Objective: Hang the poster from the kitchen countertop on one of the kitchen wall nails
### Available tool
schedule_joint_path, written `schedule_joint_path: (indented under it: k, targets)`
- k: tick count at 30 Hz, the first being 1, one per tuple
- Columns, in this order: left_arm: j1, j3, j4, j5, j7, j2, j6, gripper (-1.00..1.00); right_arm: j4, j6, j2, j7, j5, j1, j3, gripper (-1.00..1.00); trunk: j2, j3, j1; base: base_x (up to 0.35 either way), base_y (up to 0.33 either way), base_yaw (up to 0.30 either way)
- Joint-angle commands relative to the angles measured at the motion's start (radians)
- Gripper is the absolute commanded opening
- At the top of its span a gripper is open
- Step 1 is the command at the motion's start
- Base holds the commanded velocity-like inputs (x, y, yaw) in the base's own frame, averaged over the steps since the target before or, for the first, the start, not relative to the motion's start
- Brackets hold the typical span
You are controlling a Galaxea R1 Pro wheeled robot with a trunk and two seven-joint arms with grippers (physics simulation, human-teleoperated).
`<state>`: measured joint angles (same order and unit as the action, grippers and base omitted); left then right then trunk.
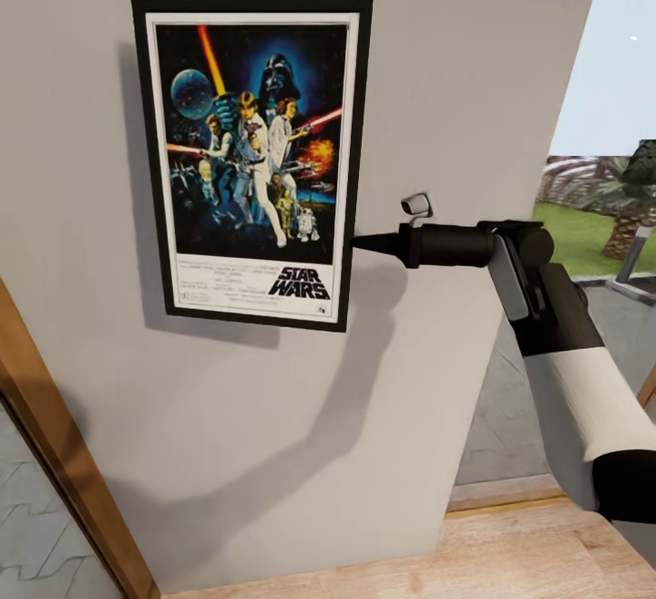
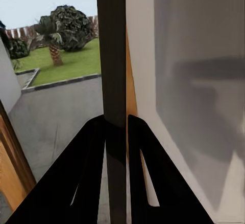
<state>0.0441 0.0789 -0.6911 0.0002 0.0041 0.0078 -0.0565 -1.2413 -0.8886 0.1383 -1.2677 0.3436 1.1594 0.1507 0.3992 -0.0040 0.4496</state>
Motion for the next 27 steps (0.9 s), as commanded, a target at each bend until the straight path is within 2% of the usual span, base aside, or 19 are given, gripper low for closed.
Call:
schedule_joint_path:
  k: [1, 22, 27]
  targets:
    - [0.0, 0.0, -0.001, 0.0, 0.0, 0.0, -0.002, 1.0, 0.0, -0.009, 0.001, -0.001, 0.006, -0.001, 0.001, -1.0, 0.001, 0.0, 0.0, 0.0, 0.0, 0.0]
    - [0.001, 0.001, -0.001, 0.0, 0.0, 0.0, -0.002, 1.0, 0.002, -0.009, 0.001, -0.001, 0.003, -0.006, 0.001, -1.0, 0.001, 0.0, 0.0, 0.0, 0.0, 0.0]
    - [0.0, 0.0, -0.001, 0.0, 0.0, 0.0, -0.002, 1.0, 0.002, -0.009, 0.001, -0.001, 0.003, -0.006, 0.001, -1.0, 0.001, 0.0, 0.0, 0.122, 0.0, 0.0]
